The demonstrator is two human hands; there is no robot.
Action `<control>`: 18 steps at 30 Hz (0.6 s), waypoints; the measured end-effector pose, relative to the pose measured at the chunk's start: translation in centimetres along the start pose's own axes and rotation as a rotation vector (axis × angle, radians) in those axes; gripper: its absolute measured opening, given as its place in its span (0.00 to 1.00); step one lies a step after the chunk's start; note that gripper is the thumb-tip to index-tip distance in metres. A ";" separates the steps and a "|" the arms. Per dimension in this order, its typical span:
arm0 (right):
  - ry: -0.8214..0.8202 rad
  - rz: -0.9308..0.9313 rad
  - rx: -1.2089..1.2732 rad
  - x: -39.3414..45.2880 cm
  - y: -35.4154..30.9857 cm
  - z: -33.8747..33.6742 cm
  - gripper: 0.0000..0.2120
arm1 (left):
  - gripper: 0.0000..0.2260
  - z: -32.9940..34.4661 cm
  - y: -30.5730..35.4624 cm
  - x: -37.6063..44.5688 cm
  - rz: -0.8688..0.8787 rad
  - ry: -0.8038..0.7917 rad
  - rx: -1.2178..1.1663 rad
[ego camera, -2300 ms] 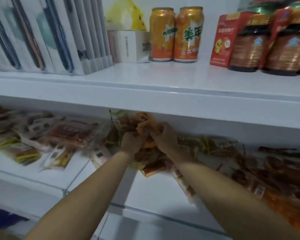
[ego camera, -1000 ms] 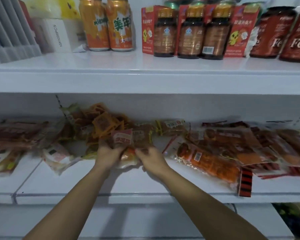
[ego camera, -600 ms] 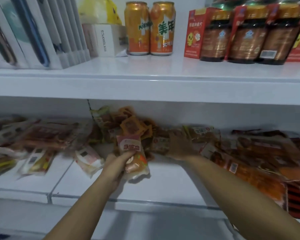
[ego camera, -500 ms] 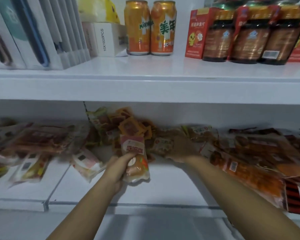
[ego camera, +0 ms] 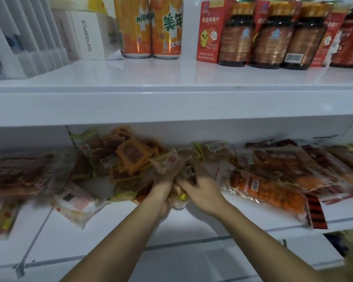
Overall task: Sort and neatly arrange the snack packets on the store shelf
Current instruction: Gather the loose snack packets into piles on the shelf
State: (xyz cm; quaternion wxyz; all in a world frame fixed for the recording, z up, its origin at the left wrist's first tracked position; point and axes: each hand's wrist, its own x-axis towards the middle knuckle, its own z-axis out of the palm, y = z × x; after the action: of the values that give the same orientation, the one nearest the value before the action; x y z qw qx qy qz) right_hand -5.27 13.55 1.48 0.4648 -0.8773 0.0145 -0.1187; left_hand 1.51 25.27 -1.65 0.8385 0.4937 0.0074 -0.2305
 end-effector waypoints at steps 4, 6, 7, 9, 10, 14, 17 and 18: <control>0.095 0.103 -0.051 4.4 1.7 -1.5 0.10 | 0.29 -0.2 -0.3 0.6 0.003 0.016 -0.064; 0.095 0.119 -0.259 8.8 3.9 -2.4 0.15 | 0.16 -0.5 -0.2 0.4 -0.007 0.062 -0.056; 0.002 0.101 -0.413 10.8 5.0 -2.5 0.23 | 0.13 -0.5 -0.1 0.1 -0.048 0.057 -0.070; -0.196 0.003 -0.707 14.2 7.0 -1.7 0.36 | 0.12 -0.7 -0.1 -0.2 -0.132 0.028 -0.101; -0.268 -0.046 -0.813 15.3 7.6 -1.2 0.39 | 0.15 -0.8 -0.1 -0.2 -0.149 0.033 -0.119; -0.325 -0.104 -1.068 16.8 7.7 0.0 0.36 | 0.22 -0.8 -0.4 -0.1 -0.142 0.095 -0.160; -0.292 -0.125 -1.037 16.8 7.8 -1.1 0.35 | 0.23 -0.7 -0.6 0.0 -0.145 0.111 -0.178; -0.259 -0.141 -0.965 16.4 7.8 -1.8 0.34 | 0.24 -0.6 -0.7 0.2 -0.150 0.112 -0.184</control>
State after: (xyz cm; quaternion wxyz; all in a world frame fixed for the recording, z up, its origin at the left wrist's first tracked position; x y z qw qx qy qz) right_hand 10.94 5.41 -0.77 -0.0049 -0.9986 -0.0493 -0.0198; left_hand 1.51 25.43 -2.52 0.8589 0.4250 0.1124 -0.2628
